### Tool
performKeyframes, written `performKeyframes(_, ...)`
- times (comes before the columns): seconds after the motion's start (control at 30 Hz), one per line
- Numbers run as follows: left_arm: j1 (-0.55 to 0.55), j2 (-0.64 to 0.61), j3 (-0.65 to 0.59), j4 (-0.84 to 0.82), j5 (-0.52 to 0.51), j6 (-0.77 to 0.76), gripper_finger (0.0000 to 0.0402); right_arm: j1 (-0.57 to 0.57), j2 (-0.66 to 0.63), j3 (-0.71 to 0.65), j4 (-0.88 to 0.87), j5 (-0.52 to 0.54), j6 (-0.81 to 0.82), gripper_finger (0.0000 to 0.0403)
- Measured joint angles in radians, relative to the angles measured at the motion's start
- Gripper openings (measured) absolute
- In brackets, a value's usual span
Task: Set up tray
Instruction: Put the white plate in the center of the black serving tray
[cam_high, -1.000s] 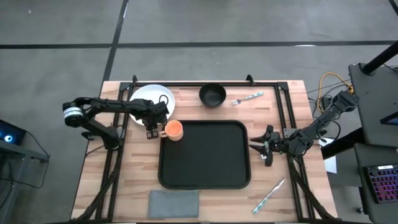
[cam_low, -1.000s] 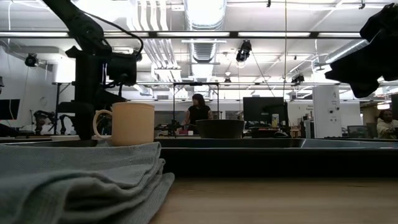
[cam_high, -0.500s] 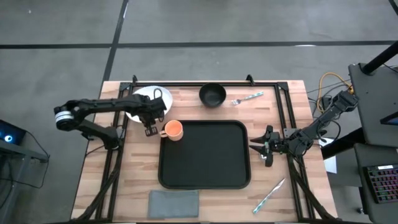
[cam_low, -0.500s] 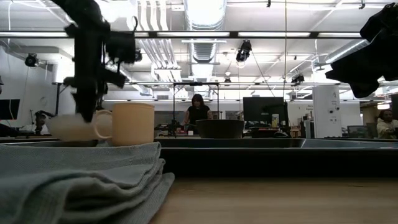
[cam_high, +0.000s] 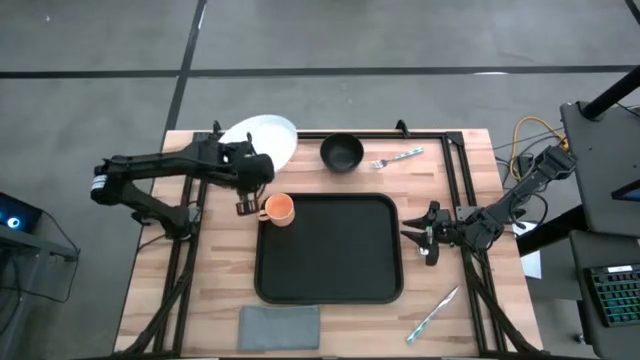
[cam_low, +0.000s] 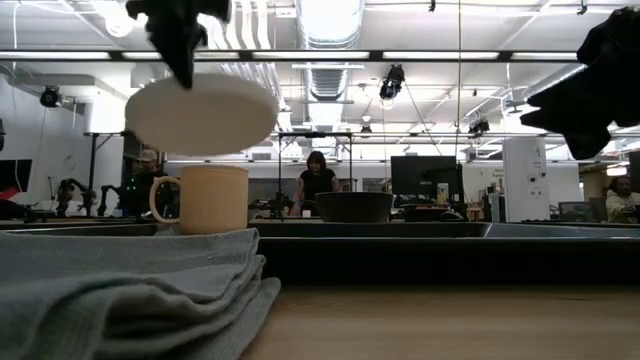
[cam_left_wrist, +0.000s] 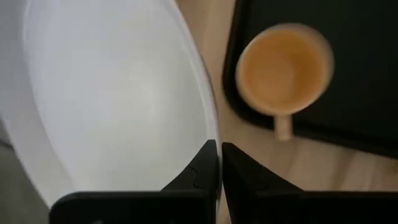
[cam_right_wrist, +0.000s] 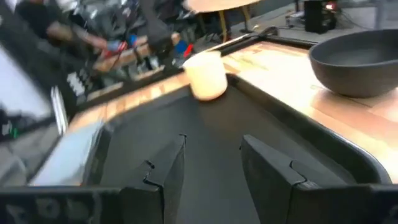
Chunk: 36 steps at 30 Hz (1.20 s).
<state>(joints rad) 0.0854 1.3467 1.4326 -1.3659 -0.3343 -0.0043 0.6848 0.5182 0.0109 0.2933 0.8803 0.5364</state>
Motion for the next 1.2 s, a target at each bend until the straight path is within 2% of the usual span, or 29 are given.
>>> performKeyframes(0.13,-0.158,0.105,0.123,-0.008,-0.040,-0.012,0.0001,-0.034,0.000,0.017,0.024,0.023,0.044,0.0161)
performKeyframes(0.27,-0.293,0.256,0.250,-0.015,-0.065,-0.012,0.0000,-0.098,0.010,0.150,-0.078,-0.051,-0.018,0.0175)
performKeyframes(0.37,-0.354,0.372,0.360,-0.016,-0.065,-0.006,0.0000,-0.165,0.043,0.359,-0.349,-0.077,-0.040,0.0178)
performKeyframes(0.5,-0.399,0.507,0.494,-0.046,-0.070,0.020,0.0000,-0.309,0.176,0.674,-0.818,-0.117,0.091,0.0178)
performKeyframes(0.6,-0.419,0.595,0.578,-0.061,-0.094,0.052,0.0000,-0.460,0.318,0.868,-1.059,-0.274,0.141,0.0180)
performKeyframes(0.7,-0.433,0.667,0.647,-0.060,-0.114,0.085,0.0000,-0.627,0.462,1.010,-1.206,-0.455,0.105,0.0183)
performKeyframes(0.8,-0.447,0.715,0.693,-0.064,-0.131,0.101,0.0000,-0.755,0.590,1.099,-1.282,-0.571,0.020,0.0185)
performKeyframes(0.93,-0.475,0.737,0.707,-0.056,-0.152,0.097,0.0000,-0.854,0.716,1.169,-1.293,-0.645,-0.076,0.0185)
performKeyframes(1.1,-0.487,0.736,0.654,-0.049,-0.151,0.029,0.0000,-0.900,0.799,1.237,-1.290,-0.679,-0.145,0.0184)
performKeyframes(1.2,-0.492,0.735,0.601,0.028,-0.153,0.028,0.0000,-0.908,0.815,1.280,-1.290,-0.680,-0.171,0.0185)
